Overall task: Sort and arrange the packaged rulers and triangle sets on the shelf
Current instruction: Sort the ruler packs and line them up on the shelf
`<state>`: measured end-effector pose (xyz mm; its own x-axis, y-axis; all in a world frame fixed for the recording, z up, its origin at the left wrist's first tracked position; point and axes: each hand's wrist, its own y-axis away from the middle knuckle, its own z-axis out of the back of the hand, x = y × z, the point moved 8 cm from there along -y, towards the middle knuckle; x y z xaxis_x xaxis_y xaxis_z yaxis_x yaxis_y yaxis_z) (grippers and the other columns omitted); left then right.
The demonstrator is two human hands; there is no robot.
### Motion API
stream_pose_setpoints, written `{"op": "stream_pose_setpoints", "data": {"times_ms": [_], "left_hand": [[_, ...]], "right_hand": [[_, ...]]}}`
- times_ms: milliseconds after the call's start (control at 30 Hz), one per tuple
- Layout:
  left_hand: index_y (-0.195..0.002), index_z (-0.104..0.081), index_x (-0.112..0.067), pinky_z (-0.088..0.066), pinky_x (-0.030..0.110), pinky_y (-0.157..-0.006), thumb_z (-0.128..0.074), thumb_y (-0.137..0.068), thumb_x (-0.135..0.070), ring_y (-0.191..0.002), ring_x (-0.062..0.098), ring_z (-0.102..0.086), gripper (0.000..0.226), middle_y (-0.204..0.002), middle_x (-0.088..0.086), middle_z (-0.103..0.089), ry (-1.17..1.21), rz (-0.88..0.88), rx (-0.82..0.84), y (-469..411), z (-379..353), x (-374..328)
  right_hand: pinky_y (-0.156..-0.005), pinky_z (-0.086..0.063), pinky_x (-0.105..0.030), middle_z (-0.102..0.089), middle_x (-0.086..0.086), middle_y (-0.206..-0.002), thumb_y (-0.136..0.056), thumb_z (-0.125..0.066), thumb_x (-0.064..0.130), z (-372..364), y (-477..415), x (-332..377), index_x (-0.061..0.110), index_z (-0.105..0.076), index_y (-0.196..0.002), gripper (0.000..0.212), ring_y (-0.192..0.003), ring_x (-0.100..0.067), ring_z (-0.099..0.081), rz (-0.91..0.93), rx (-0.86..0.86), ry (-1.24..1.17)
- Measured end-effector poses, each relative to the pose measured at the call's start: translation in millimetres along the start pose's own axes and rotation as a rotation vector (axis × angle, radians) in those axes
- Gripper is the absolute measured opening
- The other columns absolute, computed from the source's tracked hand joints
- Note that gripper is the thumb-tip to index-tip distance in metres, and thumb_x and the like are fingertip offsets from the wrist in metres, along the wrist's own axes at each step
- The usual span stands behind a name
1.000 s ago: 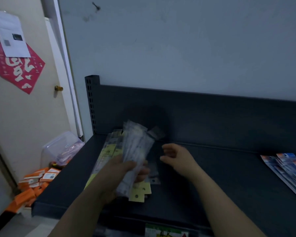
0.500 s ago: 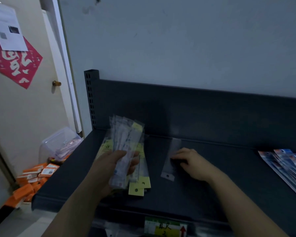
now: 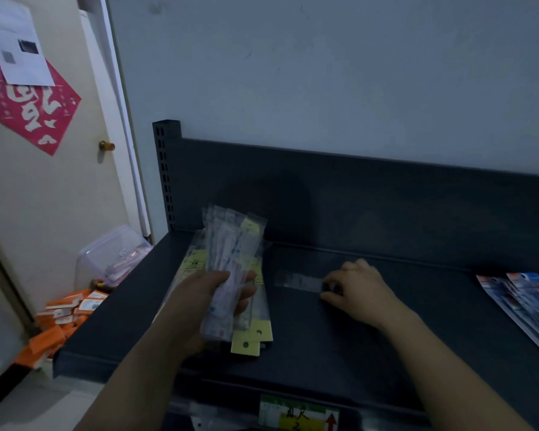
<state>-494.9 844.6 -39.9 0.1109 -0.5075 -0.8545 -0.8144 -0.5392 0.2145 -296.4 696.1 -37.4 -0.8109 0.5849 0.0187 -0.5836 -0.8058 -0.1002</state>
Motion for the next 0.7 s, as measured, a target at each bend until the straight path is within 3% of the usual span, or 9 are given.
{"op": "stream_pose_setpoints", "data": {"times_ms": [67,133,233,300,400,467,533,600,700], "left_hand": [[-0.11,-0.058,-0.001,-0.059,0.03,-0.061,-0.039,-0.098,-0.006,-0.08,0.024,-0.071,0.023,-0.102,0.017,-0.072,0.012,0.007,0.022,0.7,-2.8,-0.1],[-0.112,-0.058,-0.001,-0.059,0.034,-0.066,-0.037,-0.097,-0.001,-0.09,0.029,-0.069,0.026,-0.106,0.02,-0.071,0.037,0.01,0.034,0.2,-4.9,-0.4],[-0.11,-0.059,0.001,-0.059,0.035,-0.068,-0.036,-0.093,0.005,-0.09,0.031,-0.068,0.029,-0.106,0.021,-0.07,0.044,0.022,0.026,-1.1,-7.4,0.4],[-0.108,-0.061,0.003,-0.06,0.035,-0.068,-0.035,-0.092,0.006,-0.087,0.029,-0.068,0.031,-0.102,0.021,-0.071,0.034,0.036,0.025,-2.1,-11.1,2.7],[-0.104,-0.062,0.004,-0.059,0.034,-0.067,-0.035,-0.093,0.006,-0.083,0.028,-0.067,0.029,-0.096,0.019,-0.07,0.033,0.044,0.02,-3.8,-18.6,7.3],[-0.103,-0.062,0.004,-0.059,0.032,-0.067,-0.039,-0.096,0.001,-0.081,0.026,-0.066,0.025,-0.092,0.018,-0.069,-0.014,0.041,0.011,-6.5,-22.7,10.2],[-0.104,-0.063,0.005,-0.061,0.029,-0.064,-0.043,-0.097,-0.003,-0.08,0.023,-0.066,0.023,-0.093,0.017,-0.069,-0.057,0.036,-0.013,-10.8,-25.4,13.2],[-0.106,-0.061,0.005,-0.059,0.027,-0.061,-0.046,-0.097,-0.005,-0.08,0.021,-0.065,0.021,-0.097,0.018,-0.067,-0.077,0.032,-0.038,-13.7,-30.5,17.0],[-0.106,-0.058,0.001,-0.057,0.033,-0.071,-0.047,-0.093,0.003,-0.087,0.024,-0.063,0.017,-0.102,0.019,-0.063,-0.079,0.021,-0.029,-11.6,-44.1,21.1]], "right_hand": [[-0.109,-0.024,-0.028,-0.037,0.001,-0.145,-0.093,-0.049,0.049,-9.3,-3.8,-5.8,0.027,-0.044,-0.139,0.051,-0.131,-0.019,-0.03,-0.028,0.106,-0.118],[-0.108,-0.023,-0.021,-0.038,0.0,-0.145,-0.096,-0.05,0.035,-11.4,-4.8,-9.0,0.02,-0.04,-0.142,0.049,-0.132,-0.017,-0.034,-0.039,0.154,-0.242],[-0.091,-0.04,-0.02,-0.054,-0.002,-0.122,-0.093,-0.056,0.021,-3.7,-4.8,-17.1,0.018,-0.058,-0.124,0.031,-0.111,-0.016,-0.053,-0.076,0.113,-0.281],[-0.081,-0.047,-0.023,-0.062,0.0,-0.111,-0.088,-0.062,0.026,-3.4,-3.8,-24.4,0.018,-0.062,-0.113,0.027,-0.097,-0.013,-0.059,-0.157,0.148,-0.324],[-0.063,-0.047,-0.026,-0.066,0.002,-0.086,-0.083,-0.063,0.032,-6.2,0.7,-29.5,0.017,-0.065,-0.086,0.015,-0.072,-0.007,-0.058,-0.244,0.191,-0.423],[-0.058,-0.042,-0.025,-0.06,0.003,-0.072,-0.086,-0.061,0.031,-5.1,3.1,-28.8,0.014,-0.059,-0.074,0.021,-0.063,-0.008,-0.053,-0.251,0.168,-0.524],[-0.057,-0.042,-0.023,-0.057,0.001,-0.069,-0.089,-0.059,0.028,-1.3,5.1,-25.4,0.012,-0.057,-0.073,0.023,-0.062,-0.009,-0.052,-0.272,0.093,-0.767],[-0.065,-0.045,-0.027,-0.061,-0.005,-0.076,-0.091,-0.057,0.025,-2.3,5.0,-13.9,0.008,-0.064,-0.083,0.02,-0.068,-0.014,-0.056,-0.321,0.084,-1.156],[-0.065,-0.047,-0.032,-0.062,-0.01,-0.078,-0.091,-0.058,0.016,-0.6,3.1,17.7,0.005,-0.065,-0.091,0.013,-0.069,-0.019,-0.057,-0.335,0.142,-1.523]]}}
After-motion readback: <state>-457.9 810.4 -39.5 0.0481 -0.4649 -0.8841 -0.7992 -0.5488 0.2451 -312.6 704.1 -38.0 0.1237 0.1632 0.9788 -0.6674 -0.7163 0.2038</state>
